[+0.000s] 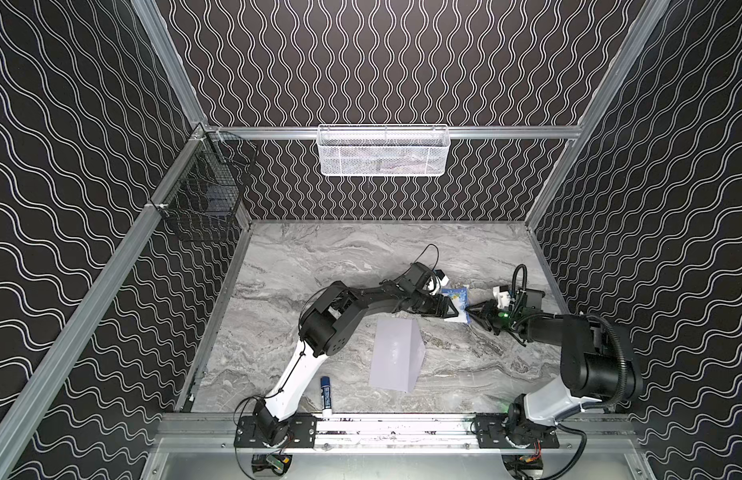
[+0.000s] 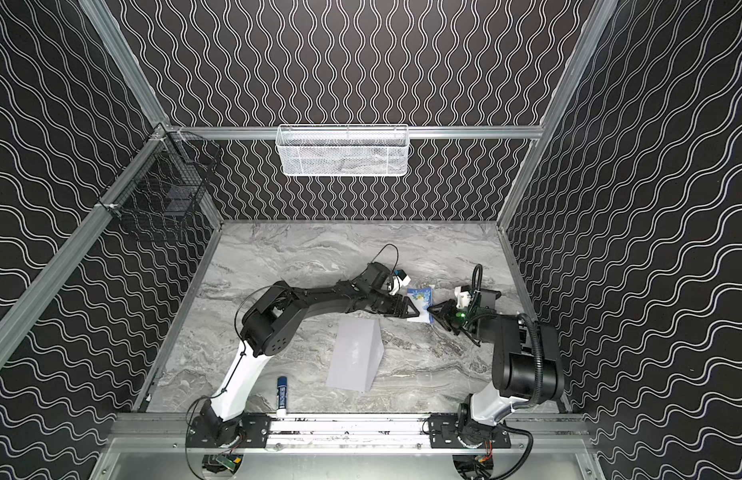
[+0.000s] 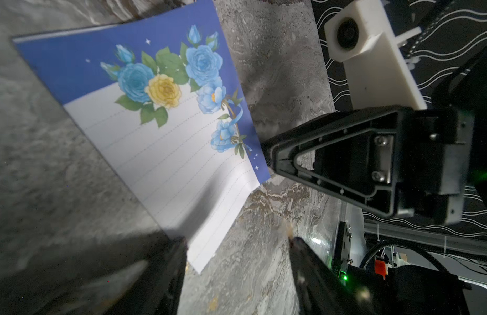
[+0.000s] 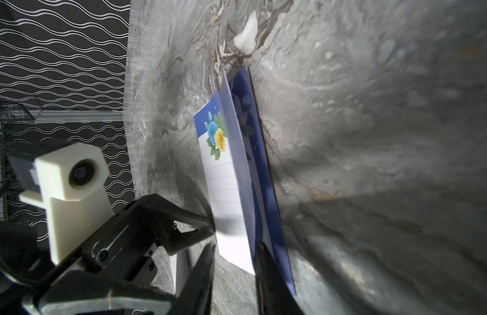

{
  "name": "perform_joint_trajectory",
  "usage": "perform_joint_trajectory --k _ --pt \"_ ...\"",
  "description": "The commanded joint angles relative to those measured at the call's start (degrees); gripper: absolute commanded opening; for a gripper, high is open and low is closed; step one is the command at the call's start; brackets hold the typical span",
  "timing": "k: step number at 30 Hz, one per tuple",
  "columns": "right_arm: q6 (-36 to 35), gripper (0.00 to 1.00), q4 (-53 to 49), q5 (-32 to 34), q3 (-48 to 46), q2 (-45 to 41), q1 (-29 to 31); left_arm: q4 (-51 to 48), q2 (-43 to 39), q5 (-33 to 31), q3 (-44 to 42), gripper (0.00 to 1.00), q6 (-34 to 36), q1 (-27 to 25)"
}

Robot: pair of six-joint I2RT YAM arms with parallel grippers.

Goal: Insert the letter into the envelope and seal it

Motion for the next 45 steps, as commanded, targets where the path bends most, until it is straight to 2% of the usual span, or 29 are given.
perform_joint_trajectory --k 1,5,10,18,28,34,38,43,45 --pt "-1.51 0.29 0.31 0.08 -0.28 -0.02 0.11 -3.28 -0.44 -1.33 0.17 0.66 1.26 0.0" --pt "-2.46 0.31 -0.67 2.23 -0.73 -0.82 0.13 -3.31 -0.98 -1.7 -0.27 0.66 1.65 -0.01" --pt "-1.42 0.31 1.41 0.81 -1.0 -0.26 0.2 -2.83 -0.63 -1.54 -0.39 0.65 1.26 0.0" --pt "2.41 0.2 7.18 -2.59 -1.85 0.91 0.29 -2.27 -1.23 -1.67 -1.14 0.65 1.45 0.0" --pt "6.36 0.0 13.36 -3.9 -3.61 1.99 0.37 -2.69 -4.69 -2.59 -3.02 0.67 2.69 0.57" --pt "8.12 0.0 14.44 -5.71 -4.13 -0.22 0.37 -1.81 -8.84 -2.84 -5.83 0.69 2.87 2.6" --pt "9.85 0.0 14.58 -7.51 -4.55 -3.43 0.37 -1.98 -13.29 -4.32 -9.6 0.75 3.14 4.27" --pt "9.76 0.0 13.0 -9.47 -3.74 -6.88 0.37 3.76 -17.57 -0.27 -16.08 0.77 -0.92 7.06" --pt "11.99 0.0 16.86 -11.0 -4.97 -8.35 0.37 4.6 -18.93 0.64 -17.41 0.78 -1.55 7.67"
